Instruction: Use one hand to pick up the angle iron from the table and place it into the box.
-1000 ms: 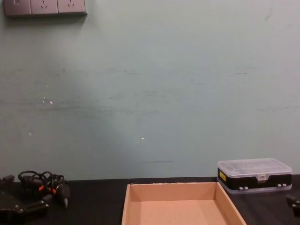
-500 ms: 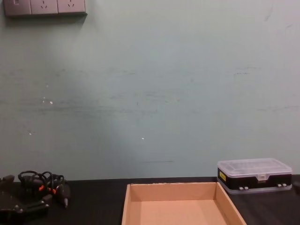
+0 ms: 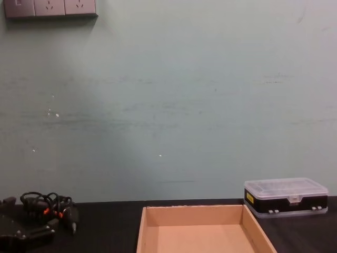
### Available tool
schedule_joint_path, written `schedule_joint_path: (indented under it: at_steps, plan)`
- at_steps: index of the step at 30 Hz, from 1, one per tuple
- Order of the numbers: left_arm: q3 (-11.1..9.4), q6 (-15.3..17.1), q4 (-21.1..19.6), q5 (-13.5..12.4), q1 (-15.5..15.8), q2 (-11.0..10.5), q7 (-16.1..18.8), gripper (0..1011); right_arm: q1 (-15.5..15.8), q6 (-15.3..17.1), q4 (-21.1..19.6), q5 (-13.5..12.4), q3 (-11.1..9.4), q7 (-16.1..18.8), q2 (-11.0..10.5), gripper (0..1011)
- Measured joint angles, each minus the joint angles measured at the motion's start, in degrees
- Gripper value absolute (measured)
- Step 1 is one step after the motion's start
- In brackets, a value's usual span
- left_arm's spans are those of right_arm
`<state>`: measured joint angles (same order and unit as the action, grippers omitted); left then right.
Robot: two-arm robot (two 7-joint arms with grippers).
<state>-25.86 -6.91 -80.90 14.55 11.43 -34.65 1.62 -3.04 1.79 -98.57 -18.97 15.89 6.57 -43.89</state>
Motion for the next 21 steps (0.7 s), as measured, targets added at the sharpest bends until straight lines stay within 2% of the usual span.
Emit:
schedule_joint_path:
  at_steps: [4,5,8,9,12,15,18,20,21]
  plan:
    - [0.0,0.0,0.0,0.0,0.0,0.0,0.0,1000,1.3,2.4,-3.4,-2.7,-1.9,4.4,-2.8,1002]
    - [0.0,0.0,0.0,0.0,0.0,0.0,0.0,1000,1.3,2.4,-3.4,-2.7,-1.9,4.4,-2.8,1002]
    - [0.0,0.0,0.0,0.0,0.0,0.0,0.0,1000,1.7,4.9,-5.3,-5.7,-3.2,8.7,-4.7,1002]
    - [0.0,0.0,0.0,0.0,0.0,0.0,0.0,1000,1.7,4.9,-5.3,-5.7,-3.2,8.7,-4.7,1002]
    - [0.0,0.0,0.0,0.0,0.0,0.0,0.0,1000,1.5,7.4,-6.4,-7.7,-3.7,12.2,-6.0,1002]
    - [0.0,0.0,0.0,0.0,0.0,0.0,0.0,1000,0.1,11.0,-6.7,-9.6,-2.9,17.6,-7.3,1002]
    - [0.0,0.0,0.0,0.0,0.0,0.0,0.0,1000,-1.4,13.7,-6.4,-10.3,-1.5,21.5,-8.0,1002]
    - [0.0,0.0,0.0,0.0,0.0,0.0,0.0,1000,-2.6,15.5,-6.0,-10.4,0.0,23.8,-8.4,1002]
    - [0.0,0.0,0.0,0.0,0.0,0.0,0.0,1000,-2.6,15.5,-6.0,-10.4,0.0,23.8,-8.4,1002]
